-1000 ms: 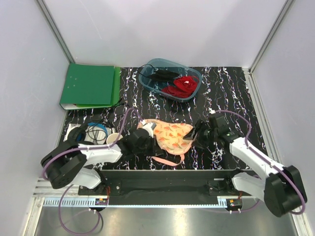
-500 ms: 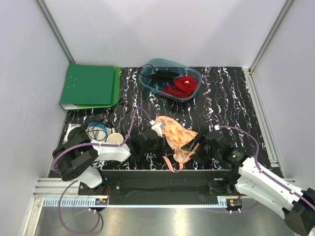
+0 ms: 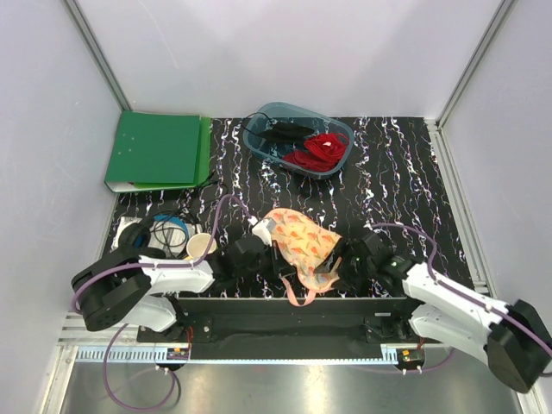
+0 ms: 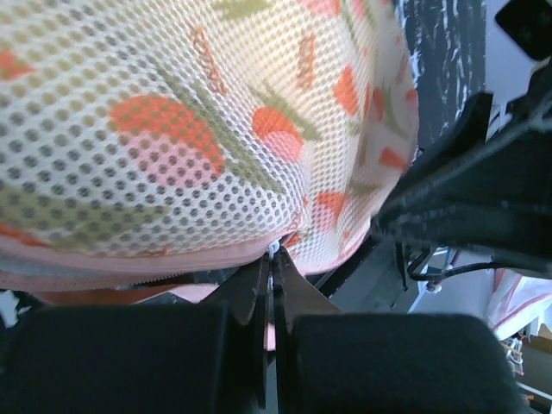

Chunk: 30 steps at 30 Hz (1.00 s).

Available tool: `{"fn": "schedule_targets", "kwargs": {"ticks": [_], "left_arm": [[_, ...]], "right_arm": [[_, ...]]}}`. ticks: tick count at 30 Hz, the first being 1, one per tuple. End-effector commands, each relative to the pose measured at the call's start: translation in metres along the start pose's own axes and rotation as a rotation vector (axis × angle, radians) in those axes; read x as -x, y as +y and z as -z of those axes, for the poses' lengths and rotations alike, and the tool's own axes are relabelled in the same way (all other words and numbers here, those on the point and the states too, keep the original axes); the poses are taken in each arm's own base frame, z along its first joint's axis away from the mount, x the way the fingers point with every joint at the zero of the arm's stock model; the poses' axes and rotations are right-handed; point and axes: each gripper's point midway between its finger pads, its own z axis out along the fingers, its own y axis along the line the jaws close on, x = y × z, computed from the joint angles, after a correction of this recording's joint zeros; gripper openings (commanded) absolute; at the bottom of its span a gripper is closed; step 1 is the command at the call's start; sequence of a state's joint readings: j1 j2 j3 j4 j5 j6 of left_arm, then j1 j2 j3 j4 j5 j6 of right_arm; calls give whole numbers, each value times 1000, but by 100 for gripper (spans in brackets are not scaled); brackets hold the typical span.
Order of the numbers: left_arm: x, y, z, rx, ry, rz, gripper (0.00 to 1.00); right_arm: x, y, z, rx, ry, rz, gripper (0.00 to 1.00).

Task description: Place the bra in the laundry bag and zip it closed

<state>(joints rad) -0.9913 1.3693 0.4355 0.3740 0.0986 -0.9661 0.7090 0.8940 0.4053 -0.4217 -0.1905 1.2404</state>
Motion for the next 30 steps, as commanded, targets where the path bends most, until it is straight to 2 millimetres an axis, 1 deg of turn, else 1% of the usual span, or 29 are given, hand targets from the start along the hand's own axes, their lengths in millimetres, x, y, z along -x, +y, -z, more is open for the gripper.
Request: {"fn": "schedule_targets", "kwargs": {"ticks": [1,2,3,4,5,6,7,8,9,10,11,12,13,14,16,17,18,19,20,21,22,23,24,25,26,27,28,29,30], "left_arm": [[-2,-4,9,-28,-25,3,0],[-5,-3,10,-28,-20,2,0],[-9,2,12,-15,-14,0,0],[-11,4,13,-10,-11,-1,0],[-14,6,14,-4,-6,-4,0],[-16,9,15,6,-3,-3,0],[-16,11,15,8,-4,-3,0],[-16,10,15,7,-5,-4,0],[-16,12,14,12,-7,-3,0],[-14,9,12,9,-11,-7,0],[-12,7,11,4,-11,-10,0],[-9,2,7,-5,-17,-11,0],[-7,-3,6,-17,-19,-5,0],[-6,-6,3,-25,-20,-6,0],[0,-14,-1,-41,-29,-1,0],[0,-16,-4,-49,-28,2,0],[2,-19,-6,-58,-29,5,0],[4,-24,-7,-71,-30,5,0],[2,-25,-9,-76,-23,6,0],[2,-26,-10,-83,-18,6,0],[1,-27,-11,-88,-13,17,0],[0,-30,-12,-105,-9,24,0],[0,-30,-13,-107,-8,27,0],[-1,-31,-13,-113,-6,34,0],[-1,-33,-14,-122,-3,35,0],[0,-34,-15,-124,-3,36,0],[-1,-35,-15,-127,-1,40,0],[0,-37,-16,-134,-1,42,0],[0,-38,-16,-137,-1,42,0]], "right_arm": [[45,15,-14,7,-154,69,78],[63,17,-14,7,-187,51,78],[73,15,-19,-13,-188,50,78],[88,28,-15,2,-217,111,78],[99,33,-14,0,-232,130,79],[113,31,-16,-31,-242,136,79],[128,54,-8,-9,-278,220,79],[135,62,-7,-19,-290,253,81],[136,57,-11,-75,-263,271,82],[146,79,-3,-59,-277,328,83],[148,77,-7,-95,-253,341,86],[150,80,3,-139,-238,380,88],[150,78,6,-169,-225,391,89],[146,67,13,-225,-202,393,91],[140,59,24,-251,-197,406,96],[133,61,36,-218,-207,402,97],[122,49,37,-212,-189,359,100],[114,48,38,-185,-179,338,100],[100,59,46,-90,-156,333,100],[86,48,41,-83,-119,270,100],[70,50,39,-50,-86,272,100],[59,64,42,38,-76,274,100],[46,56,35,41,-50,196,100],[33,59,33,76,-29,184,100],[31,80,37,186,-60,180,100],[24,75,29,199,-50,86,100],[21,79,27,231,-57,60,99],[15,95,26,307,-68,63,99],[11,87,16,295,-53,4,98]]}}
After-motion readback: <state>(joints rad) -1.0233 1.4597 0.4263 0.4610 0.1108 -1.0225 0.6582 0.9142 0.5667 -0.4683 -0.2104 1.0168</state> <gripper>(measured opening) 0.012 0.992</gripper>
